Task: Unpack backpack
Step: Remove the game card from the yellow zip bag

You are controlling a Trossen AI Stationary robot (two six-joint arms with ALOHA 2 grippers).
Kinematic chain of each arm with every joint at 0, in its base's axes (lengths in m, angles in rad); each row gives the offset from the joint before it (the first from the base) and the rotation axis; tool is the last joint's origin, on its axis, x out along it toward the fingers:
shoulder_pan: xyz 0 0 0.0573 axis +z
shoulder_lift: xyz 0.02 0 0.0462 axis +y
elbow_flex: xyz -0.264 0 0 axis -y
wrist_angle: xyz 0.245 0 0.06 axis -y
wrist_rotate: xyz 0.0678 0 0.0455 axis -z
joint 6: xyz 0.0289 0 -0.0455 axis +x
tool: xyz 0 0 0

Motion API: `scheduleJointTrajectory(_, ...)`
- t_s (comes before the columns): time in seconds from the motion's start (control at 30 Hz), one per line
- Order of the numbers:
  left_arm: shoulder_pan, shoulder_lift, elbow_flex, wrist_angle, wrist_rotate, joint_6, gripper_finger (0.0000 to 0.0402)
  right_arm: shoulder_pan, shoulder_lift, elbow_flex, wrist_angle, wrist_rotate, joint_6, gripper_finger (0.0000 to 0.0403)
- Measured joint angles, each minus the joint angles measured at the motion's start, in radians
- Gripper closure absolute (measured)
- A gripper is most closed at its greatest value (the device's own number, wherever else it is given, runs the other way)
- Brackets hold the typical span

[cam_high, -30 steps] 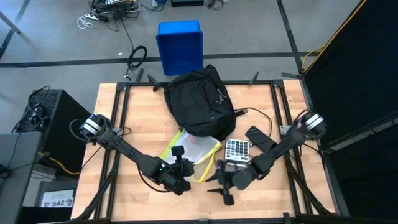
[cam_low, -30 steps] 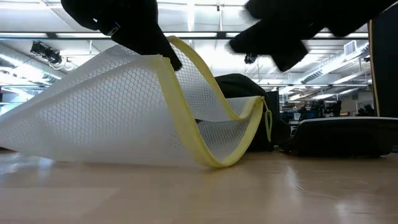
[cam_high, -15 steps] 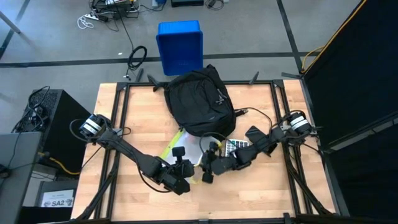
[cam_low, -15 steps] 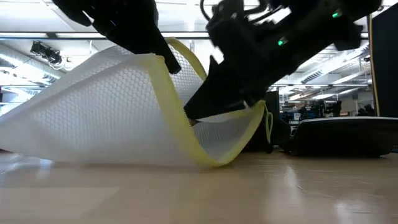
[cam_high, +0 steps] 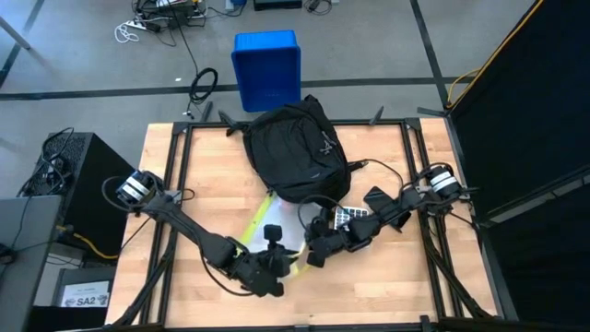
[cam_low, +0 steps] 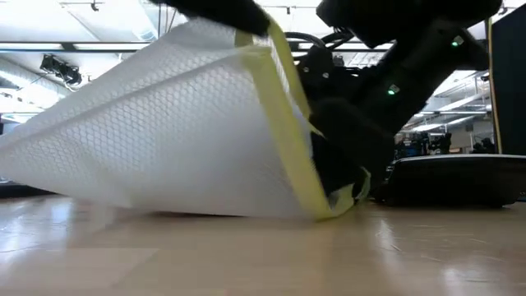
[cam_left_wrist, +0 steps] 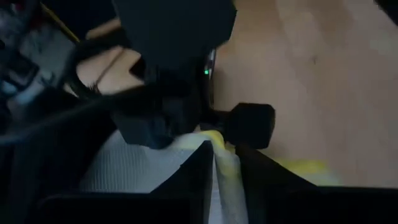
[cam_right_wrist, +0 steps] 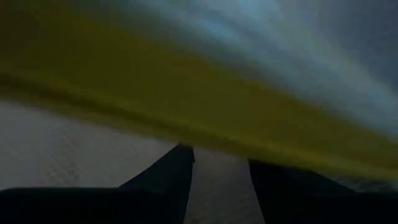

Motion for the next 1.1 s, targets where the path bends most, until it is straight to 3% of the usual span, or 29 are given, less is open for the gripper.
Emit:
scheduleJointTrajectory(0.57, -0.203, -0.084, 0.002, -0.069, -0.226, -0.001, 0.0259, 0.029, -0.002, 0.0, -0.037, -0.003, 0.052, 0.0246)
scheduleJointTrajectory(0.83, -0.254, -0.083, -0.015, -0.259, -0.245, -0.285, 0.0246, 0.034, -0.002, 0.0, -0.045, -0.007, 0.054, 0.0238)
scheduleJointTrajectory(0.93, -0.259, -0.082, -0.08, -0.302, -0.236, -0.402, 0.0255, 0.033, -0.002, 0.0, -0.046, -0.011, 0.056, 0.0239)
scheduleJointTrajectory(1.1, -0.231, -0.08, -0.267, -0.234, -0.118, -0.61, 0.0269, 0.033, -0.002, 0.0, -0.044, -0.012, 0.053, 0.0239)
